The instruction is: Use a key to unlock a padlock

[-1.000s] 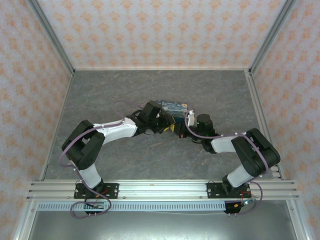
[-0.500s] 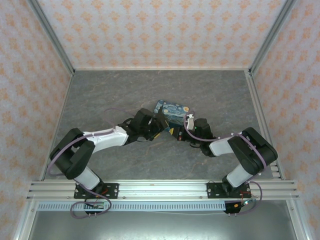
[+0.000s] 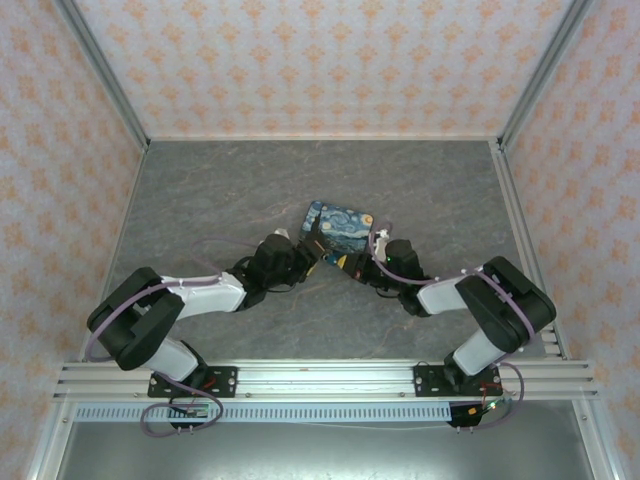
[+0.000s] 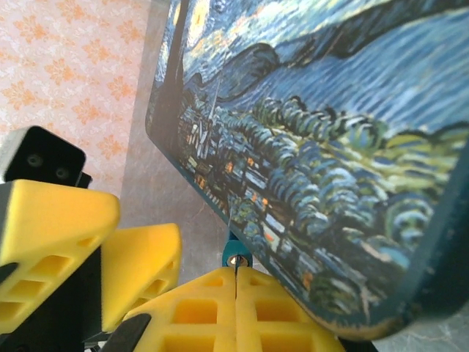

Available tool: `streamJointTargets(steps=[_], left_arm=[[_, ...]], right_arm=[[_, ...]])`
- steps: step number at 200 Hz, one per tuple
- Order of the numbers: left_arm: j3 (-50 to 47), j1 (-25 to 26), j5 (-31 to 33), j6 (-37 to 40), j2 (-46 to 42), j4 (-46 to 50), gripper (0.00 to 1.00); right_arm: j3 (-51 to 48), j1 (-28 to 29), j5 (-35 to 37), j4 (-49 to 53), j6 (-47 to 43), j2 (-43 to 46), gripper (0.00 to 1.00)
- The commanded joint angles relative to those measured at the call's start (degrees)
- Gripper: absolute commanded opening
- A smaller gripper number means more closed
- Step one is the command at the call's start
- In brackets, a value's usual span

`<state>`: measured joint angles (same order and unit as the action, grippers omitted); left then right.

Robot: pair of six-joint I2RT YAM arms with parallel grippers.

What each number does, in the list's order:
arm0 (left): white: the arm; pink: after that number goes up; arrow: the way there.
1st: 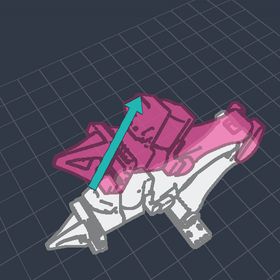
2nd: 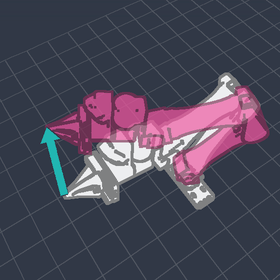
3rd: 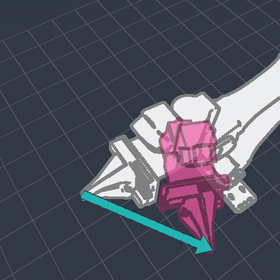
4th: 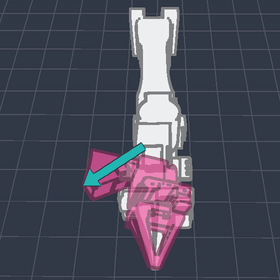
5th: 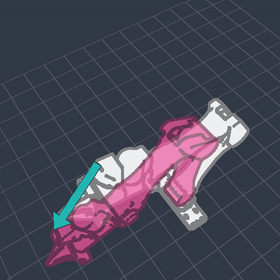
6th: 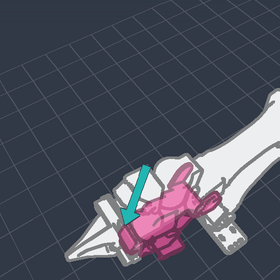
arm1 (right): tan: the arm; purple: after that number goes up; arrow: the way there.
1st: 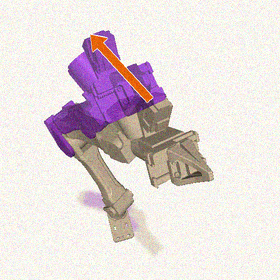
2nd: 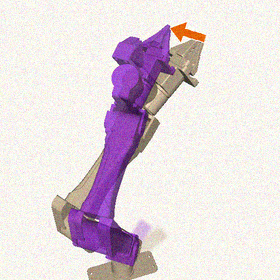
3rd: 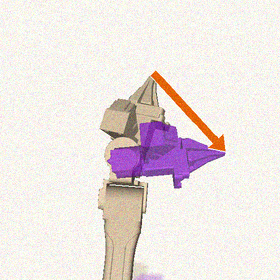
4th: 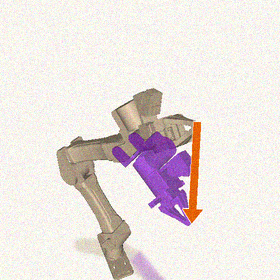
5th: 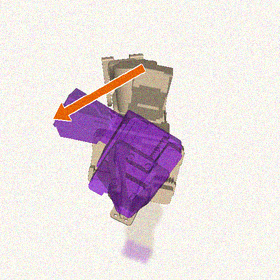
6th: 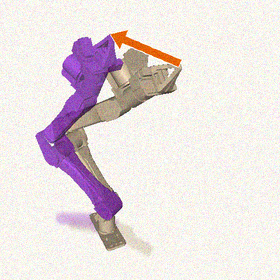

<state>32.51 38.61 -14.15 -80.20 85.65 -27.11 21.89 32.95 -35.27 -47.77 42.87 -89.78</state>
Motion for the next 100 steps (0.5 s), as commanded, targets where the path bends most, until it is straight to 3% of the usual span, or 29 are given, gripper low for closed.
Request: streamJointTargets(steps=[1,45,100], left_arm=[[0.2,1.1,3.0,-2.9,-0.3,-2.5,0.46],[-0.8,2.9,6.0,-5.5,0.9,-0.8,0.38],[-2.4,3.9,8.2,-7.3,1.0,1.9,0.4]], right_arm=[[1.6,1.7,1.3,2.2,-0.9,1.3,0.0],[1.5,2.3,1.0,-2.4,1.7,-1.7,0.0],[3.6,3.6,1.6,-0.6,1.5,-2.0,0.0]])
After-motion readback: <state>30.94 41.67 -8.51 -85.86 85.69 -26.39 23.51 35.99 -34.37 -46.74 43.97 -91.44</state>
